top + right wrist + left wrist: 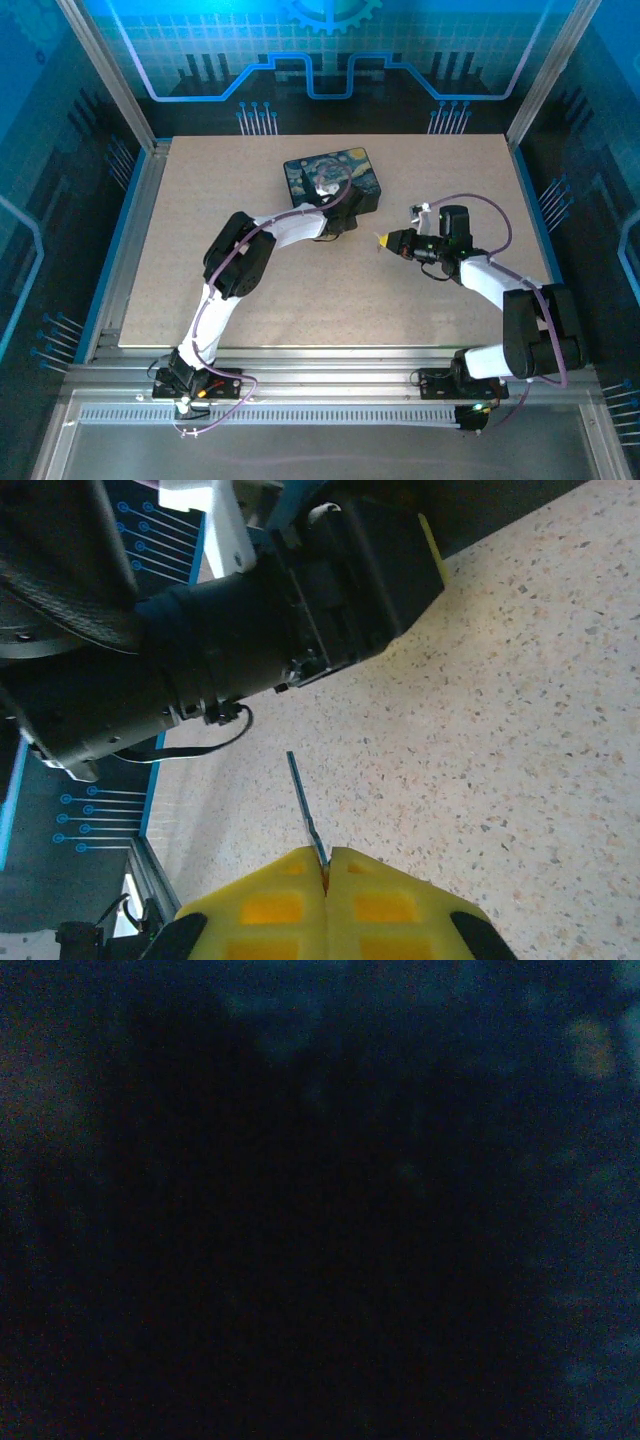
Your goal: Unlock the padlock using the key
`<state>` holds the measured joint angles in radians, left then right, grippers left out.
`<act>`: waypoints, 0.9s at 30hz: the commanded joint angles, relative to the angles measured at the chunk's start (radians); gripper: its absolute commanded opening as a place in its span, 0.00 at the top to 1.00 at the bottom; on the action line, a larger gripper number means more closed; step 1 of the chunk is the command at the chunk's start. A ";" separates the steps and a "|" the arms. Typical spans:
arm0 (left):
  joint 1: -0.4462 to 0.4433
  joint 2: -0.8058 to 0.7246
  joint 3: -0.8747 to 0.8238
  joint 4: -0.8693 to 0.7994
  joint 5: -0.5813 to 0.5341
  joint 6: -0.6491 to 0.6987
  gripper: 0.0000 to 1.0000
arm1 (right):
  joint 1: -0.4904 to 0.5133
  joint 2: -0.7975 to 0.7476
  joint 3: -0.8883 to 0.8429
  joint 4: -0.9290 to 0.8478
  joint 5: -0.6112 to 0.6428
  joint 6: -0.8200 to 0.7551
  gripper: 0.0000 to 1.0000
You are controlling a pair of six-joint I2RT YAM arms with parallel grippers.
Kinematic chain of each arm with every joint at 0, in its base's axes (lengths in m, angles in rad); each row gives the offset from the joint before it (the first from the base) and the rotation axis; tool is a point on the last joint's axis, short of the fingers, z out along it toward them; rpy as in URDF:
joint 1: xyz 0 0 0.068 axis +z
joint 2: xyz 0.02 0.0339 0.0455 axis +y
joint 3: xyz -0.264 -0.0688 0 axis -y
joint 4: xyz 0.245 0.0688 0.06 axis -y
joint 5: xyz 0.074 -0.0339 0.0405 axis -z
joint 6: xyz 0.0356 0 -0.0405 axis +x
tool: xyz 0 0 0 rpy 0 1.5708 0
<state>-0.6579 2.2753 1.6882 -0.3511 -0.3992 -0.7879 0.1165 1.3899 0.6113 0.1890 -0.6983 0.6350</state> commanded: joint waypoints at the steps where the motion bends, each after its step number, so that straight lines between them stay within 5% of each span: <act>1: -0.002 0.016 0.037 -0.020 -0.054 -0.019 0.47 | -0.017 -0.003 0.022 0.009 -0.040 -0.009 1.00; 27: -0.034 0.014 0.084 -0.074 -0.186 0.060 0.56 | 0.007 0.022 0.008 0.039 -0.033 -0.008 1.00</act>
<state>-0.6857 2.2757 1.7405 -0.3958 -0.5316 -0.7551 0.1177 1.4071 0.6113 0.2039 -0.7155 0.6350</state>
